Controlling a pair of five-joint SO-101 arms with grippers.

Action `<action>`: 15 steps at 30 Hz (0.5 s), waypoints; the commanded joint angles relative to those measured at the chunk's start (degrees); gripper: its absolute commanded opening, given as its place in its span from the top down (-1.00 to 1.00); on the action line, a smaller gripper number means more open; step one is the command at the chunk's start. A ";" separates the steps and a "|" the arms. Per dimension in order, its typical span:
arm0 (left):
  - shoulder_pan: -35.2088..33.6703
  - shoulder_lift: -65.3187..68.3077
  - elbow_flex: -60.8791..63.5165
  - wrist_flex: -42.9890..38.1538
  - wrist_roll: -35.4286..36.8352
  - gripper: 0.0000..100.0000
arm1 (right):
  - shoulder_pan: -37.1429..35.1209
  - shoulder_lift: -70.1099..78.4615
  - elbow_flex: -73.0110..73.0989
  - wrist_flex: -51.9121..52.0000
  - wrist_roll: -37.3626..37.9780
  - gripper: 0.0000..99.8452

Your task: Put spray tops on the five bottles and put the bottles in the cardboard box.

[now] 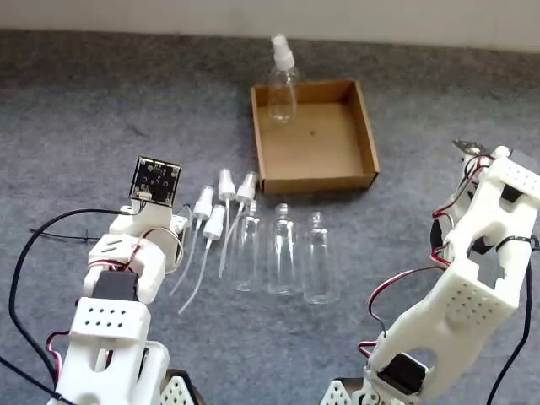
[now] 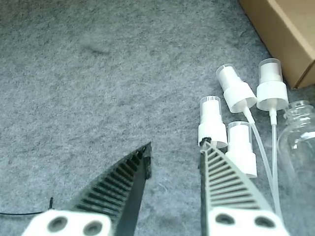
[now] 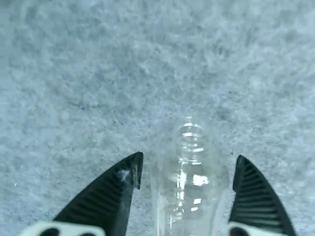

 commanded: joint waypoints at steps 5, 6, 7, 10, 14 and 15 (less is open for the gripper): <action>-0.48 -0.84 -0.31 -1.14 0.44 0.68 | 1.89 -1.19 -0.66 0.75 1.93 0.45; -0.48 -0.84 -0.31 -1.14 0.44 0.68 | 1.89 -1.10 -0.57 0.04 1.85 0.45; -0.48 -0.84 -0.31 -1.14 0.44 0.68 | 1.89 -1.10 -0.48 -0.40 1.85 0.45; -0.48 -0.84 -0.31 -1.14 0.44 0.68 | 1.89 -1.54 3.03 -2.77 1.93 0.45; -0.57 -0.84 -0.31 -1.14 0.44 0.68 | 1.54 -1.54 7.08 -7.87 1.67 0.46; -0.57 -0.84 -0.31 -1.14 0.44 0.68 | 1.54 -1.54 7.52 -8.40 1.67 0.46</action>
